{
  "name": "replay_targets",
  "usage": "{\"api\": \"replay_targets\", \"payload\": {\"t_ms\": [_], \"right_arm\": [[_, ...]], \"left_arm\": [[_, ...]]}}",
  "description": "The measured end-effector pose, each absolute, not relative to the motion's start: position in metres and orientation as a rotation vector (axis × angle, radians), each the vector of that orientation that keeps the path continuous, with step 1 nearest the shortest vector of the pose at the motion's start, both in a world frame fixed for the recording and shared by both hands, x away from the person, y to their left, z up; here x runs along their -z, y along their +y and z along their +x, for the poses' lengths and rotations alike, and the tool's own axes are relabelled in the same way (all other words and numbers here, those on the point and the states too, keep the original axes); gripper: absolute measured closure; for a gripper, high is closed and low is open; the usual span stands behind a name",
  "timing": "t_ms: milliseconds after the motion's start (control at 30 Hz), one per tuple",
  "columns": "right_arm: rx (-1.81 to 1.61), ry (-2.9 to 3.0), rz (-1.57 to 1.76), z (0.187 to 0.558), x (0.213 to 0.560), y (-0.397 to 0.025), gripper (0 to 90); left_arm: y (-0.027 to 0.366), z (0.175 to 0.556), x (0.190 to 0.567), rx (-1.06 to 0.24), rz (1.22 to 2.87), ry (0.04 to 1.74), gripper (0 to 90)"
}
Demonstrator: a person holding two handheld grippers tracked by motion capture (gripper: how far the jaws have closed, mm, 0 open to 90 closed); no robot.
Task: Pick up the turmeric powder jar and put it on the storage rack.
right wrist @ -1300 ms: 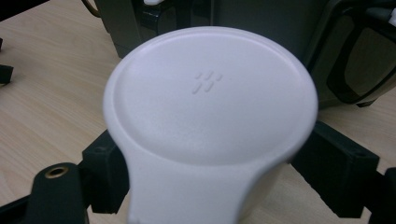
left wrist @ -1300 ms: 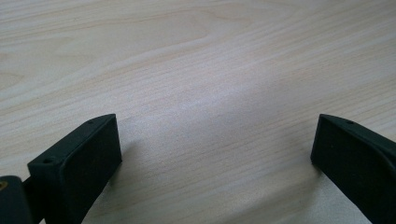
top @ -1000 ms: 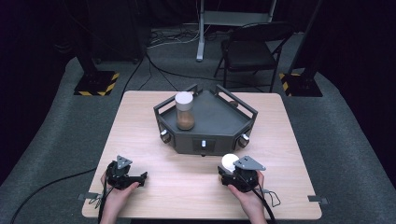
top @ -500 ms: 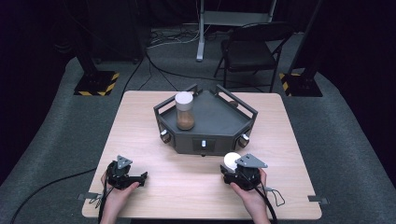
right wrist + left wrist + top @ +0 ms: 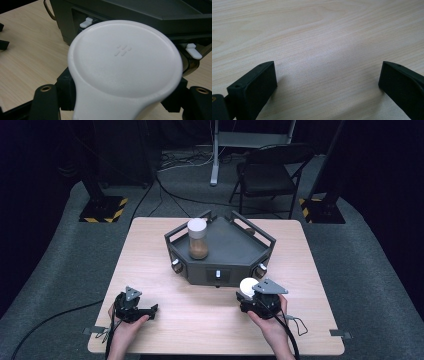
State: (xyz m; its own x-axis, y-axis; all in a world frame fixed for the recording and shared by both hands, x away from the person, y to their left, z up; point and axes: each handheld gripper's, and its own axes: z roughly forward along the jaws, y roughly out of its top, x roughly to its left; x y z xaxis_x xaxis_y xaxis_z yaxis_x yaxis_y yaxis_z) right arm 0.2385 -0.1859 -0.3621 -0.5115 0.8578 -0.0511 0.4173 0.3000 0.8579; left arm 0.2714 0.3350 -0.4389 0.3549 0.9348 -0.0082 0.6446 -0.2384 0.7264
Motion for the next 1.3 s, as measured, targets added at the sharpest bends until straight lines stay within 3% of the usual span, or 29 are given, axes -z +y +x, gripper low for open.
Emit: {"api": "replay_targets", "payload": {"t_ms": [1300], "right_arm": [[-1.11,2.048,1.132,0.256,0.32,-0.184,29.6]], "left_arm": [[0.335,0.272,0.439,-0.578,1.981,1.365,1.6]]}}
